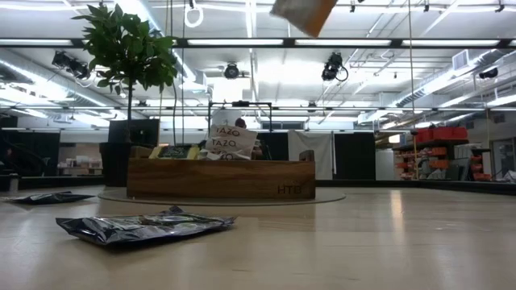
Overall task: Pick & Place Tea
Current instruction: Put the orange tea bag into the wooden organizer
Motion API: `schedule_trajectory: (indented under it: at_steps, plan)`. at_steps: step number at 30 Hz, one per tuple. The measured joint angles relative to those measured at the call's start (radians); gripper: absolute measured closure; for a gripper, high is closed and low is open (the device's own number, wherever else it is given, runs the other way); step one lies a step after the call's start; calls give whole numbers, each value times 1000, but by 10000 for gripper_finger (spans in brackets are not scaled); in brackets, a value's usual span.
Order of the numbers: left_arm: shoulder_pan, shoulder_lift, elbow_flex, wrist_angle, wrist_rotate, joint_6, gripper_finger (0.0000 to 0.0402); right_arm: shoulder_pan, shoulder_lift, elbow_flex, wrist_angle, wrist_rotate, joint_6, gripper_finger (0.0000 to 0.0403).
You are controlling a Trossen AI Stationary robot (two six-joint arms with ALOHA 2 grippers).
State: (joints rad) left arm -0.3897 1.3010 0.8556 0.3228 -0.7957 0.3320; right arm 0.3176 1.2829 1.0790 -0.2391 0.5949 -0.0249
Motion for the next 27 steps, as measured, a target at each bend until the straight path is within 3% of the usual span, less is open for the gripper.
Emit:
schedule_trajectory:
  at_steps: [5, 10, 13, 17, 27]
  plan:
    - [7, -5, -69, 176, -4, 15, 314, 37, -56, -180, 363, 47, -61, 403]
    - [6, -6, -167, 443, 55, 20, 314, 29, -51, -335, 802, -6, -141, 403]
    - [7, -6, -213, 621, 93, 8, 314, 16, -29, -377, 951, -38, -169, 403]
    - [28, -6, -226, 672, 125, -76, 314, -9, 14, -377, 1082, -151, -175, 403]
    - [64, -8, -226, 675, 233, -216, 314, -54, 169, -253, 1109, -219, -251, 403]
